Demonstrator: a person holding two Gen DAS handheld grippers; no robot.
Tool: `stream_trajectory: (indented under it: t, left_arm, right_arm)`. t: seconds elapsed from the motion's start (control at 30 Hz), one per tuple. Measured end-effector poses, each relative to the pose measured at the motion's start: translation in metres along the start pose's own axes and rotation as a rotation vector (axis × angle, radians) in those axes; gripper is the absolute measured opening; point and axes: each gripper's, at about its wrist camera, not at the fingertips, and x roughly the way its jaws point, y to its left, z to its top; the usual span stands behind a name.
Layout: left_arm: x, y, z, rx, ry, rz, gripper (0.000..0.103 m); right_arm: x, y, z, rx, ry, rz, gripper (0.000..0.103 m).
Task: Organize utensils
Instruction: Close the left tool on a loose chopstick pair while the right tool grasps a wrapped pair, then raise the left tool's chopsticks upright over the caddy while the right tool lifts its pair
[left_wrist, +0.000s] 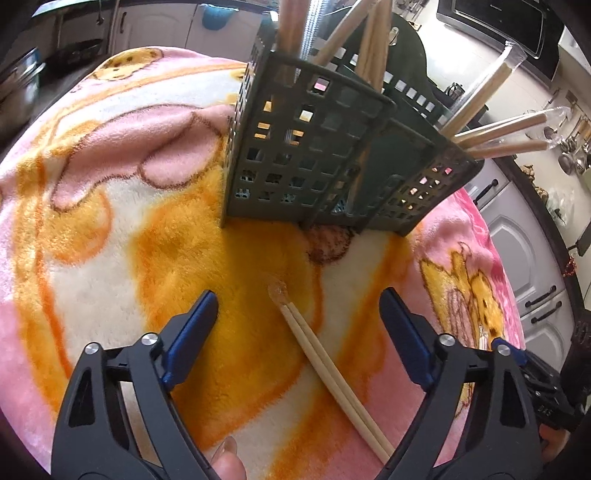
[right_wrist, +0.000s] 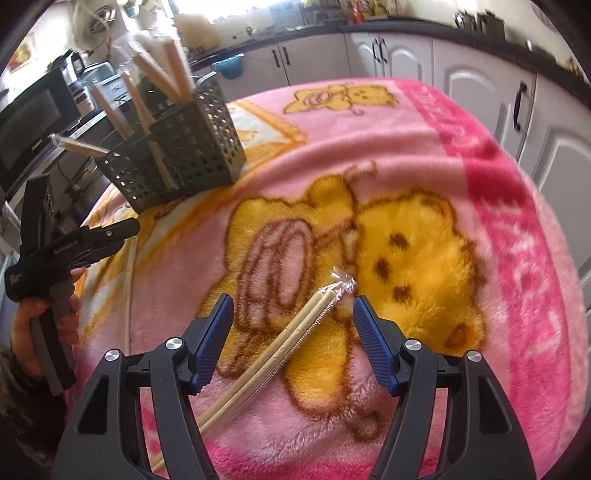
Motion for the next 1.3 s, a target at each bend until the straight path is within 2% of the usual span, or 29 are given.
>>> stream_trajectory:
  t: [0.17,0.53,0.87,1.1,1.3]
  left_arm:
    - [0.002,0.005,0.003,-0.003,-0.004,0.007,0.068]
    - [0.001,0.013,0.007,0.017,-0.014,0.063,0.031]
    - [0.002,0.020,0.008,0.018,-0.018,0.069,0.020]
    - [0.001,0.029,0.009,0.000,-0.012,0.062,0.009]
    - [-0.007,0.038,0.011,-0.035,-0.009,0.037,0.002]
  right_arm:
    - [0.013,-0.009,0.003,0.055,0.036,0.017,0.060]
    - [0.021,-0.012,0.013,0.086,0.038,-0.004,0.042]
    - [0.028,-0.011,0.020,0.071,0.042,-0.022,0.028]
    - [0.034,-0.010,0.025,0.079,0.025,-0.021,0.012]
    - [0.029,-0.002,0.033,0.075,-0.003,0.038,0.009]
